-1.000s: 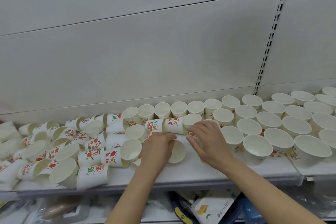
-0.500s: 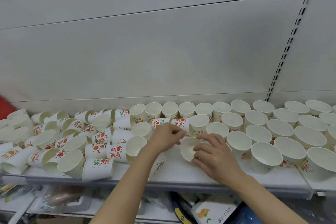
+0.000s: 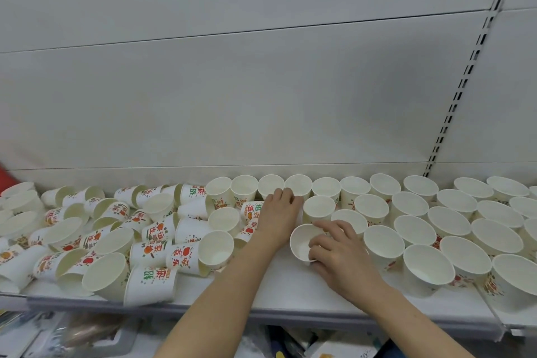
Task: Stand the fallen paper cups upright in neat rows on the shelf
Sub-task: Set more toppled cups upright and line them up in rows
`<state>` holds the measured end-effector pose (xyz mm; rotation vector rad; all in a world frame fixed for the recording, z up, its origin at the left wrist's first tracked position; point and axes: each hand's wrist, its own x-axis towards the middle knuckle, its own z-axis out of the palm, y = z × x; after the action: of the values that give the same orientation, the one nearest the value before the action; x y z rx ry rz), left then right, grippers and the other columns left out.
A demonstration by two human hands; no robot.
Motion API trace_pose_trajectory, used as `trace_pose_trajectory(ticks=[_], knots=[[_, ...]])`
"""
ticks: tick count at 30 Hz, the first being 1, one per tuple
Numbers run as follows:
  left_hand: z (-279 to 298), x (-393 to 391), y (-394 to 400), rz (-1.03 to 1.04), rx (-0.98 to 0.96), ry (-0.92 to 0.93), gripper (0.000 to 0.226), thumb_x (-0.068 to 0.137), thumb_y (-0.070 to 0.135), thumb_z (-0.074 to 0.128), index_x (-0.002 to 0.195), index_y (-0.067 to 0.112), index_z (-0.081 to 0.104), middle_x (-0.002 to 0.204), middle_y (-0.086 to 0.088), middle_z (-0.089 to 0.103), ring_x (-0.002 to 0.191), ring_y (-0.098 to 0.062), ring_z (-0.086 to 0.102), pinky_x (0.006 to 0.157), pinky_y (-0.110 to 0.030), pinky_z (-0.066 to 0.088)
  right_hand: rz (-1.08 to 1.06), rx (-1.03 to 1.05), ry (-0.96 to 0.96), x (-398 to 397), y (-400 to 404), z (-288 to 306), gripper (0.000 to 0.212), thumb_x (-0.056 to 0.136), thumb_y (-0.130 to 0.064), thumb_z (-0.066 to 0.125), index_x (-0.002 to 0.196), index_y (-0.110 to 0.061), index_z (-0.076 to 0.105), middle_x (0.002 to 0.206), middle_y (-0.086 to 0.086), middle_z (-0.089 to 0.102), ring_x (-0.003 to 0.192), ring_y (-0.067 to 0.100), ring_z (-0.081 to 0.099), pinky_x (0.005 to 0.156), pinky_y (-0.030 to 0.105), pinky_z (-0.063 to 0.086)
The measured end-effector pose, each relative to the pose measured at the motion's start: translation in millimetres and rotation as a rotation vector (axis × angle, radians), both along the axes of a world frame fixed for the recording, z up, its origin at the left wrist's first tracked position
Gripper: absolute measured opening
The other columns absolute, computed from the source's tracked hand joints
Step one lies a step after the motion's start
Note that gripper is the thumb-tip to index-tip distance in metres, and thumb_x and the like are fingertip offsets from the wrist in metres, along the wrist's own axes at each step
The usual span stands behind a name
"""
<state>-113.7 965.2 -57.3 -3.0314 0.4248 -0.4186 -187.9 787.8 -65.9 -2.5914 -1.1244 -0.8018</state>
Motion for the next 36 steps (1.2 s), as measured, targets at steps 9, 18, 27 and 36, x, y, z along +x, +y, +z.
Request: trace_pose_trajectory(ticks=[9, 18, 27, 36], knots=[[7, -15, 5, 0.152, -0.441, 0.027, 0.069, 0.067, 0.052, 0.066, 0.123, 0.022, 0.04, 0.108, 0.005, 0.063, 0.101, -0.023, 0.058, 0.09, -0.035, 0.036, -0.033, 0.081, 0.057, -6, -15, -2, 0.015, 0.074, -0.026, 0.073, 0.074, -0.02, 0.059, 0.092, -0.006, 0.064, 0.115, 0.027, 0.057, 0.09, 0.033, 0.037], [16, -26, 3, 0.12, -0.192, 0.103, 0.081, 0.077, 0.062, 0.062, 0.143, 0.023, 0.036, 0.139, 0.0, 0.047, 0.124, -0.027, 0.047, 0.108, -0.038, 0.025, -0.143, 0.047, 0.051, -8, -16, -2, 0.025, 0.064, -0.022, 0.085, 0.077, -0.014, 0.066, 0.103, 0.003, 0.068, 0.109, 0.026, 0.063, 0.086, 0.031, 0.036], [48, -58, 55, 0.14, -0.292, 0.046, 0.065, 0.077, 0.047, 0.074, 0.136, 0.028, 0.053, 0.141, 0.003, 0.051, 0.124, -0.025, 0.048, 0.1, -0.038, 0.038, -0.115, 0.169, -0.066, -16, -11, 15, 0.025, 0.076, -0.035, 0.069, 0.091, -0.014, 0.071, 0.097, -0.001, 0.071, 0.097, 0.023, 0.065, 0.084, 0.034, 0.041], [56, -64, 130, 0.325, -0.443, 0.294, 0.047, 0.086, 0.044, 0.066, 0.13, 0.028, 0.059, 0.13, 0.002, 0.061, 0.118, -0.02, 0.056, 0.092, -0.034, 0.047, -0.183, 0.214, 0.103, -14, 63, 22, 0.027, 0.078, -0.031, 0.075, 0.1, -0.017, 0.073, 0.095, 0.0, 0.072, 0.095, 0.025, 0.063, 0.084, 0.037, 0.046]])
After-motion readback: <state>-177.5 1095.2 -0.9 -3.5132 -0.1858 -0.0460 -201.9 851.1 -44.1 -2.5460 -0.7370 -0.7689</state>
